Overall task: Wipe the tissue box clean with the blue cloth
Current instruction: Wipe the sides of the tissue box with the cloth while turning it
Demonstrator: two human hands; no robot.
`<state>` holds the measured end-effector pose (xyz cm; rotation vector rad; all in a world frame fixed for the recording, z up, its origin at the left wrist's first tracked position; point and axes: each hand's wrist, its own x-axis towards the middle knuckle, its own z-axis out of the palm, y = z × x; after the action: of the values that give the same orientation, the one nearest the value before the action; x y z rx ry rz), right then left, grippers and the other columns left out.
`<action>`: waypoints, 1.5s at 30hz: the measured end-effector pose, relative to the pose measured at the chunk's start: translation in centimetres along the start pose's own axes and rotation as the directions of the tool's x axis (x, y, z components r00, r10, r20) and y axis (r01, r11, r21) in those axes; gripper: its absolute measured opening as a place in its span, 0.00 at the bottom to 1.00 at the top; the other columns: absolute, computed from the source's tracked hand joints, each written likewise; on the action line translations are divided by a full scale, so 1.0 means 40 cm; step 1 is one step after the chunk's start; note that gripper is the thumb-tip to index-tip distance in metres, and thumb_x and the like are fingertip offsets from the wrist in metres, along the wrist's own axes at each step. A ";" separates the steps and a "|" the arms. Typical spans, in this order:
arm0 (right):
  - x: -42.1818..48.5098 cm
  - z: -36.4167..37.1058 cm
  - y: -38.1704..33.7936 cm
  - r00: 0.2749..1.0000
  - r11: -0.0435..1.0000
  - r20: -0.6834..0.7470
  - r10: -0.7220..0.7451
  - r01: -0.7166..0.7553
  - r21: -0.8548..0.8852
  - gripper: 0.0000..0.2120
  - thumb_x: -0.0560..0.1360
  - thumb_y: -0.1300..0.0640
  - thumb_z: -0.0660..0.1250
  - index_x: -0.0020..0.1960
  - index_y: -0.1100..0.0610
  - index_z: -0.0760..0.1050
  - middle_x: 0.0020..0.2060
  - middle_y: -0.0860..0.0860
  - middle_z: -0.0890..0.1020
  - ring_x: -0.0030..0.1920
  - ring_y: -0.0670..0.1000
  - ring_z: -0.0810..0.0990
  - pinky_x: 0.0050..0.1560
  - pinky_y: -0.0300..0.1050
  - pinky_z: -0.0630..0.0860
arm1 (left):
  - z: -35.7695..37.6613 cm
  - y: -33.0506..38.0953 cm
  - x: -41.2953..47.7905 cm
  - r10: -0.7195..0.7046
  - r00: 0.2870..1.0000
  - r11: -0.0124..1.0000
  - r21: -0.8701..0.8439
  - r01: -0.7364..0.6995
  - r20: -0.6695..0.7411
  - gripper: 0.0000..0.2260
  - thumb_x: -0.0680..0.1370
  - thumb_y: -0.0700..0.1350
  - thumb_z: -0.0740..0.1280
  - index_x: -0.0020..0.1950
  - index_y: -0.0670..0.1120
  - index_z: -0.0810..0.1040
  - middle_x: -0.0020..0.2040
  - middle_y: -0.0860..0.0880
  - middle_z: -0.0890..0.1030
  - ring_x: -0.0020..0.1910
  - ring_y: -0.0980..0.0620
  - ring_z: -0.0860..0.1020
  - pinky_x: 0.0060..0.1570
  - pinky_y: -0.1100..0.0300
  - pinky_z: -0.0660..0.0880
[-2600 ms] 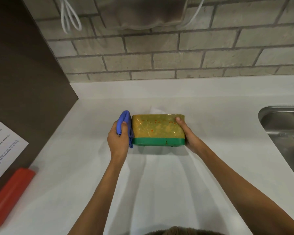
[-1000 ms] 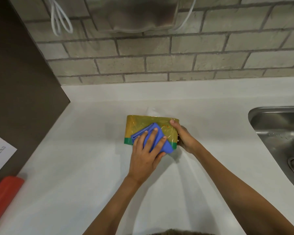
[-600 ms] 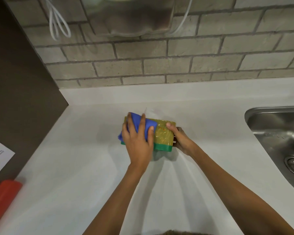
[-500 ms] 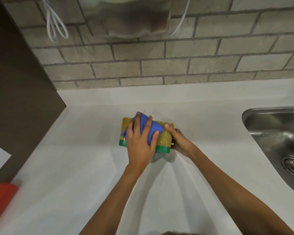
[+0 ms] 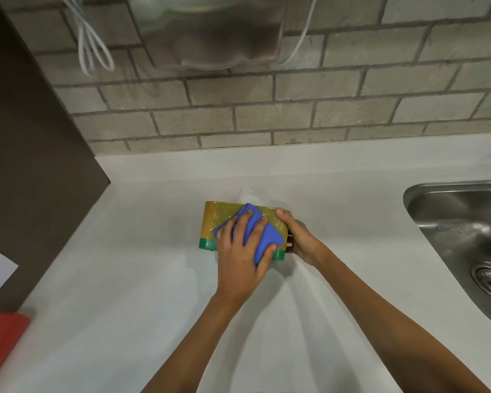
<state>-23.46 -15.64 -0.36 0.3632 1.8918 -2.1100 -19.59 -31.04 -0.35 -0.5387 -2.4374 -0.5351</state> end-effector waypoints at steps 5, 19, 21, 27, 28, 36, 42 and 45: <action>0.007 0.009 0.012 0.999 1.000 -0.043 -0.029 0.029 -0.011 0.26 0.72 0.40 0.63 0.57 0.61 0.76 0.47 0.57 0.79 0.48 0.55 0.78 0.57 0.56 0.76 | -0.016 -0.016 0.013 -0.420 0.902 0.899 -0.175 0.401 -0.095 0.23 0.75 0.54 0.59 0.65 0.43 0.75 0.67 0.37 0.71 0.62 0.36 0.71 0.62 0.44 0.67; 0.029 0.006 -0.004 0.998 0.997 -0.011 -0.061 0.061 -0.051 0.18 0.69 0.39 0.66 0.46 0.52 0.79 0.33 0.46 0.83 0.38 0.47 0.81 0.40 0.43 0.78 | 0.024 0.044 -0.011 -0.260 0.962 0.965 -0.067 0.255 -0.087 0.20 0.75 0.53 0.60 0.64 0.47 0.77 0.67 0.39 0.74 0.63 0.40 0.68 0.60 0.43 0.72; 0.027 0.003 -0.003 0.997 0.995 -0.002 -0.079 0.079 -0.061 0.17 0.69 0.38 0.66 0.44 0.53 0.78 0.26 0.43 0.81 0.32 0.42 0.80 0.32 0.38 0.75 | 0.028 0.070 -0.008 -0.149 0.987 0.989 0.016 0.150 -0.068 0.21 0.75 0.55 0.60 0.65 0.49 0.76 0.66 0.40 0.75 0.62 0.41 0.67 0.59 0.42 0.73; 0.021 -0.011 0.015 0.997 0.995 0.008 -0.080 0.080 -0.053 0.21 0.68 0.38 0.66 0.48 0.54 0.78 0.37 0.51 0.81 0.40 0.50 0.80 0.42 0.45 0.79 | 0.035 0.004 -0.060 0.011 0.993 1.000 0.027 -0.008 -0.118 0.21 0.73 0.55 0.62 0.64 0.52 0.74 0.65 0.40 0.75 0.61 0.42 0.69 0.62 0.37 0.69; 0.021 -0.007 0.012 0.996 0.995 0.007 -0.085 0.085 -0.056 0.20 0.68 0.38 0.66 0.48 0.53 0.78 0.38 0.51 0.82 0.41 0.51 0.81 0.45 0.47 0.79 | 0.027 -0.005 -0.054 -0.070 0.989 0.998 -0.011 0.069 -0.134 0.21 0.74 0.55 0.62 0.65 0.50 0.74 0.65 0.39 0.75 0.61 0.42 0.70 0.61 0.38 0.70; 0.019 0.007 -0.011 0.992 0.989 0.012 -0.123 0.124 -0.079 0.23 0.65 0.36 0.68 0.48 0.54 0.77 0.41 0.52 0.83 0.43 0.52 0.82 0.39 0.43 0.80 | -0.006 0.014 0.067 -0.334 0.940 0.943 -0.024 0.333 -0.075 0.23 0.75 0.57 0.58 0.67 0.51 0.74 0.69 0.40 0.71 0.65 0.37 0.70 0.63 0.40 0.66; 0.032 0.013 -0.014 0.989 0.989 -0.045 -0.139 0.136 -0.051 0.16 0.68 0.41 0.67 0.47 0.52 0.75 0.43 0.49 0.83 0.43 0.48 0.82 0.35 0.41 0.78 | -0.015 -0.078 0.111 -0.727 0.686 0.672 -0.230 0.704 -0.026 0.23 0.78 0.54 0.59 0.72 0.51 0.65 0.71 0.41 0.66 0.68 0.39 0.65 0.66 0.45 0.63; 0.034 0.023 -0.020 0.987 0.989 -0.069 -0.146 0.144 -0.042 0.17 0.68 0.42 0.69 0.48 0.54 0.75 0.44 0.50 0.83 0.41 0.45 0.83 0.31 0.37 0.77 | -0.011 -0.052 0.079 -0.709 0.700 0.702 -0.173 0.691 -0.080 0.23 0.79 0.51 0.59 0.73 0.46 0.65 0.71 0.38 0.67 0.66 0.37 0.67 0.65 0.45 0.65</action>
<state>-25.01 -16.54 -0.03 0.3062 2.0527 -2.1776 -22.76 -32.20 1.41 0.4298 -2.4164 -1.0076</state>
